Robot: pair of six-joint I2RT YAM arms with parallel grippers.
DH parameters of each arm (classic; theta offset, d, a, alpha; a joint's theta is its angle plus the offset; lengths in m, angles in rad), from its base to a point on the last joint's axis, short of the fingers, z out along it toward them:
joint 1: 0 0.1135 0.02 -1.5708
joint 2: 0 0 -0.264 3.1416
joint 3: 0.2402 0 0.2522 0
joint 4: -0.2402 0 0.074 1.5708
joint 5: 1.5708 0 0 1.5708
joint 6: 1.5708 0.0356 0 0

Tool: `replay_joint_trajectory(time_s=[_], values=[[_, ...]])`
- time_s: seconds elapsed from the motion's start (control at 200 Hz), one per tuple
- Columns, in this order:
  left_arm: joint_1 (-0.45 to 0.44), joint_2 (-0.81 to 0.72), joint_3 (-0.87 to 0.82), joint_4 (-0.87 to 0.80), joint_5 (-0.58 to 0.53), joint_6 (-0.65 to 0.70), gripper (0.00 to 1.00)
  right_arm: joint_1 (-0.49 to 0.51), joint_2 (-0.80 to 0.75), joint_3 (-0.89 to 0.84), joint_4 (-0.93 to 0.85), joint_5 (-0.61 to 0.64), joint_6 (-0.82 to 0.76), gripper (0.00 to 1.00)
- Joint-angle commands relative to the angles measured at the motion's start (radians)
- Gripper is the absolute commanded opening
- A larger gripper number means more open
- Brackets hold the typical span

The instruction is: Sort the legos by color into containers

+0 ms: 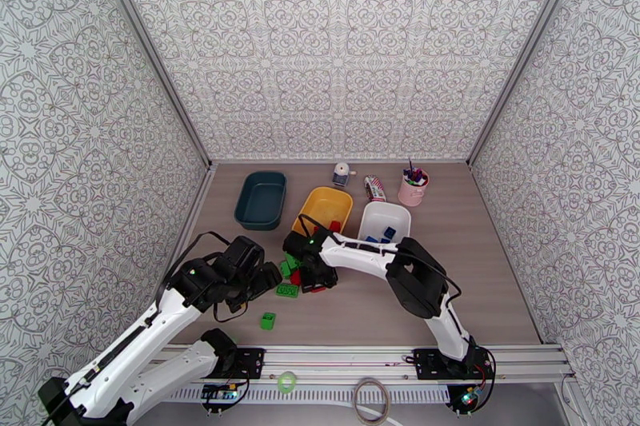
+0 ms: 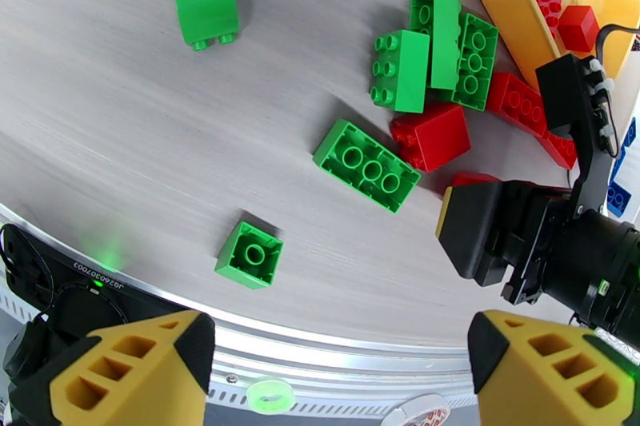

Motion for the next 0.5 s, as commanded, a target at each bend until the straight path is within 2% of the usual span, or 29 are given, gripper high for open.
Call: replay_joint_trajectory(time_s=[0.0,0.185,0.315,0.495], values=[[0.012,0.006,0.005,0.013,0.020,0.007,0.89,-0.009,0.000,0.030,-0.036,0.033,-0.012,0.46],[0.016,0.040,0.011,0.090,0.026,0.010,0.90,-0.042,-0.129,-0.008,-0.047,0.040,-0.013,0.40],[0.037,0.088,0.034,0.152,0.034,0.036,0.90,-0.081,-0.234,-0.022,-0.067,0.046,-0.022,0.40],[0.080,0.217,0.102,0.236,0.076,0.103,0.90,-0.183,-0.309,-0.005,-0.101,0.032,-0.040,0.39]])
